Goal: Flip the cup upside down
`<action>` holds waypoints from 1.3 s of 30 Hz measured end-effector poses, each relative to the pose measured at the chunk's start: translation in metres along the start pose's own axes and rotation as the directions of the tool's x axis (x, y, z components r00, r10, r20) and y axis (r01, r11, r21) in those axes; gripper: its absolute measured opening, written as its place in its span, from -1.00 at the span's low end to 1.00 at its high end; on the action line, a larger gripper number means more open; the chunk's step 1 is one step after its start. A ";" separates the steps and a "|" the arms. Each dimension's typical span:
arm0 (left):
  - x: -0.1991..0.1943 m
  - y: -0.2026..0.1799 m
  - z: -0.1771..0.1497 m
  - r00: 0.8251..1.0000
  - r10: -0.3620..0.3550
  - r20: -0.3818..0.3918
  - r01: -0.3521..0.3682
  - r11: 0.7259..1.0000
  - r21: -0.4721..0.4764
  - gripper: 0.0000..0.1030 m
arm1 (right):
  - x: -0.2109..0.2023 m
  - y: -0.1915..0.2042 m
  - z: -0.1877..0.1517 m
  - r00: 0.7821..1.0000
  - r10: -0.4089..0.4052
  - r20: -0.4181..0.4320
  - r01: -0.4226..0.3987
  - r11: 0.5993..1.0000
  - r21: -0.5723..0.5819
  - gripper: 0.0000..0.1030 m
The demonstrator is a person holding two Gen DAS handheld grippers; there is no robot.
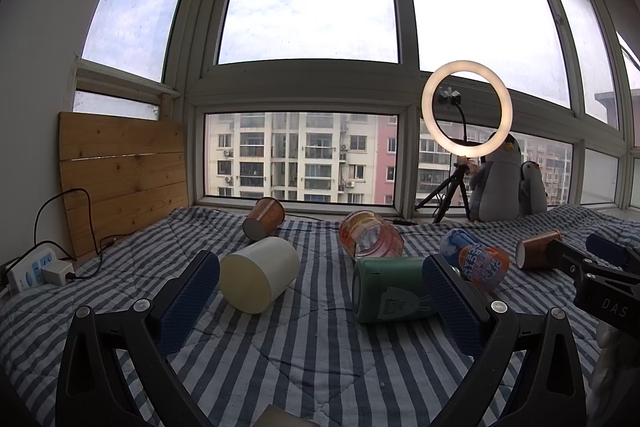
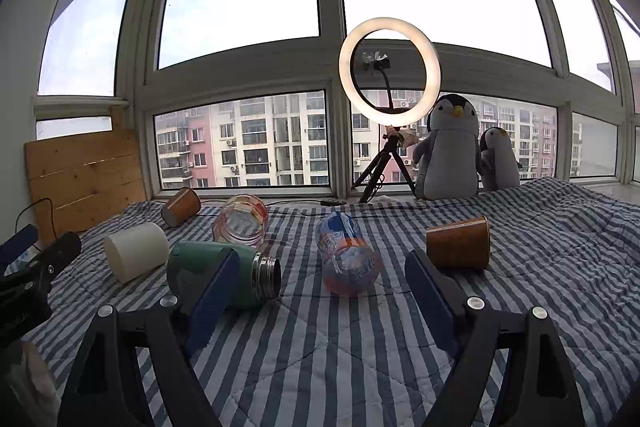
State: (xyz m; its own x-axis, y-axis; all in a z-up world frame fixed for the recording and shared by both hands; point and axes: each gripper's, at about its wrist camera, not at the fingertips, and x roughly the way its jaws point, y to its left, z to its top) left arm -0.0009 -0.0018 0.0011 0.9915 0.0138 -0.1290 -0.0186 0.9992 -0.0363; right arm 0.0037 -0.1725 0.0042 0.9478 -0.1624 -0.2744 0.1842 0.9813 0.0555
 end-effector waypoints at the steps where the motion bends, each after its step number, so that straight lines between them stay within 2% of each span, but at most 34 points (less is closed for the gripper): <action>1: 0.000 0.000 0.000 1.000 0.000 0.000 0.000 1.000 0.000 0.99 | 0.000 0.000 0.000 1.000 0.000 0.000 0.000 1.000 0.000 0.58; 32: 0.003 -0.003 -0.002 1.000 0.015 -0.019 -0.015 1.000 0.010 0.99 | 0.000 0.001 -0.001 1.000 0.001 -0.001 -0.001 1.000 0.003 0.58; 39: 0.003 0.009 -0.002 0.999 0.024 -0.023 -0.025 0.999 -0.040 0.99 | 0.002 -0.002 -0.001 1.000 0.004 -0.013 -0.003 0.999 0.032 0.58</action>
State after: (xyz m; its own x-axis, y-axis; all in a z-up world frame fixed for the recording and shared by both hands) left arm 0.0021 0.0073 -0.0013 0.9876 0.0367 -0.1523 -0.0482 0.9962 -0.0727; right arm 0.0053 -0.1747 0.0025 0.9450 -0.1572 -0.2869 0.1891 0.9781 0.0870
